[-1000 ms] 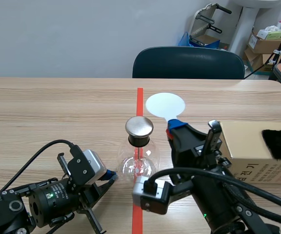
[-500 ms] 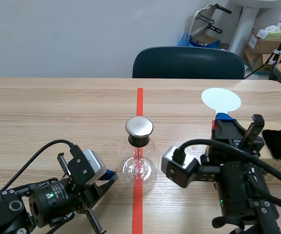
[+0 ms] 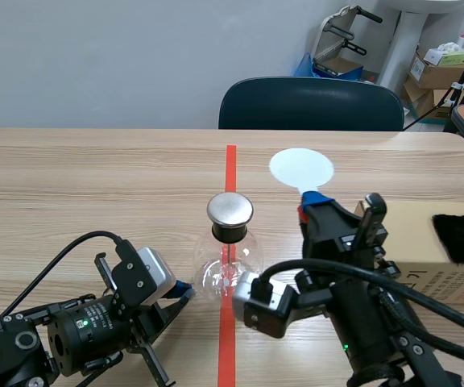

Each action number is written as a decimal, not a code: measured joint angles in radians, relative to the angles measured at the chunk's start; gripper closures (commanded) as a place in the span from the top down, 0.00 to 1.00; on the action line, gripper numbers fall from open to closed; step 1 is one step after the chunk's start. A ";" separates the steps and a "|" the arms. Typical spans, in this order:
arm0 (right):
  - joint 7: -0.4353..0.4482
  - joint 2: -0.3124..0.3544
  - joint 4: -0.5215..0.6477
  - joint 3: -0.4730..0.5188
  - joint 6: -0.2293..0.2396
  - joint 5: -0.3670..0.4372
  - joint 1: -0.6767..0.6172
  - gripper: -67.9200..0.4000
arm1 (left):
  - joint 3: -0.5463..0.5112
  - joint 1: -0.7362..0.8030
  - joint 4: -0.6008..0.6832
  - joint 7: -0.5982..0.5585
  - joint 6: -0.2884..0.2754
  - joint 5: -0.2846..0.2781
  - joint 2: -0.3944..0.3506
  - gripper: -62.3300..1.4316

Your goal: Do the electroscope experiment

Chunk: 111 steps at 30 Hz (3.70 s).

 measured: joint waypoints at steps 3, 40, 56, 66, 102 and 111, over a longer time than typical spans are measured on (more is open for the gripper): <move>0.097 0.000 0.000 0.000 0.000 0.000 0.000 0.03 | 0.000 0.000 0.000 0.000 0.000 0.000 0.000 0.08; -0.003 0.000 0.000 0.000 0.000 0.000 0.000 0.03 | 0.000 0.000 0.000 0.000 0.000 0.000 0.000 0.08; -0.243 0.000 0.000 0.000 0.000 0.000 0.000 0.03 | 0.000 0.000 0.000 0.000 0.000 0.000 0.000 0.08; -0.243 0.000 0.000 0.000 0.000 0.000 0.000 0.03 | 0.000 0.000 0.000 0.000 0.000 0.000 0.000 0.08; -0.243 0.000 0.000 0.000 0.000 0.000 0.000 0.03 | 0.000 0.000 0.000 0.000 0.000 0.000 0.000 0.08; -0.243 0.000 0.000 0.000 0.000 0.000 0.000 0.03 | 0.000 0.000 0.000 0.000 0.000 0.000 0.000 0.08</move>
